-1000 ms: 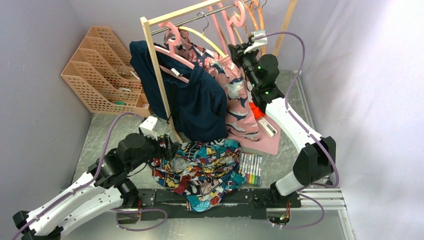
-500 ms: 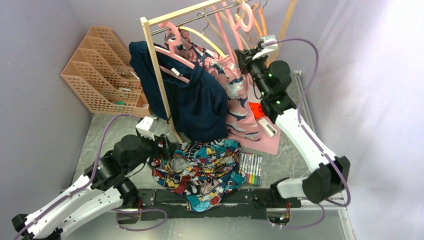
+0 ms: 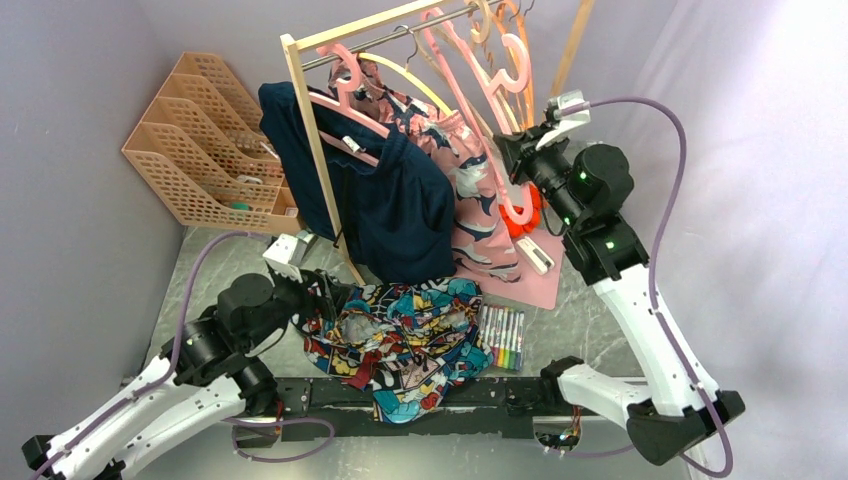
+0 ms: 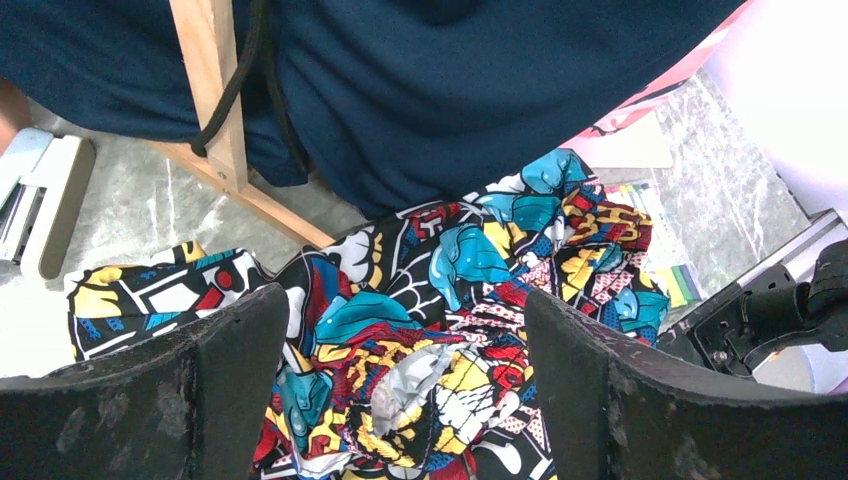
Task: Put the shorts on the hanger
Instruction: Pick up the hanger from the clothesline.
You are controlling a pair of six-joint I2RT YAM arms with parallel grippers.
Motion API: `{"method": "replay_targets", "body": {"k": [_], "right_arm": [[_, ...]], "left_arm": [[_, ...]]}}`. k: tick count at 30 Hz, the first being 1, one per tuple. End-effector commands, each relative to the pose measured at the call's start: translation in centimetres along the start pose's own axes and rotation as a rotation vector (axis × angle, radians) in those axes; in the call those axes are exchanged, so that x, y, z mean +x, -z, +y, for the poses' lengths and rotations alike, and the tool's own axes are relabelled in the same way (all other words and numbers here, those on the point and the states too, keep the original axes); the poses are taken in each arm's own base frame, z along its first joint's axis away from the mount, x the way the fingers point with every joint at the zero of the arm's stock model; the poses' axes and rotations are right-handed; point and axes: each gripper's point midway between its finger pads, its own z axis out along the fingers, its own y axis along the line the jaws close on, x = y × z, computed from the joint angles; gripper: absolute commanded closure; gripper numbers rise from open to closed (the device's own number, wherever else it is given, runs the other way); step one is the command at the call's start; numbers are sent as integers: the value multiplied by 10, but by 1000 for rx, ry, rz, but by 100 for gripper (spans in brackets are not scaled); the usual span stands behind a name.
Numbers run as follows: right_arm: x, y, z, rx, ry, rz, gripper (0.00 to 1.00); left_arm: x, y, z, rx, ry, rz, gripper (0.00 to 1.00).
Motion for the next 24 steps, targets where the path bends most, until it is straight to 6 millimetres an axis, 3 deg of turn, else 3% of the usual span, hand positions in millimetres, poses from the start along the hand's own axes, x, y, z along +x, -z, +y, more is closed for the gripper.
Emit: {"method": "replay_targets", "body": {"k": [1, 5, 10, 17, 21, 24], "right_arm": [[-18, 36, 4, -3, -5, 33, 100], [-34, 63, 0, 39, -23, 40, 100], [-39, 95, -3, 80, -35, 118, 100], [-66, 145, -2, 116, -92, 88, 100], [-87, 167, 4, 97, -126, 48, 100], [-109, 179, 24, -10, -138, -6, 100]], "left_arm": [[-10, 4, 2, -8, 19, -50, 9], [-13, 6, 4, -20, 26, -62, 9], [-15, 8, 8, -44, 36, -76, 9], [-24, 16, 18, -90, 71, -120, 9], [-40, 31, 26, -138, 114, -170, 8], [-63, 50, 26, -145, 137, -230, 7]]}}
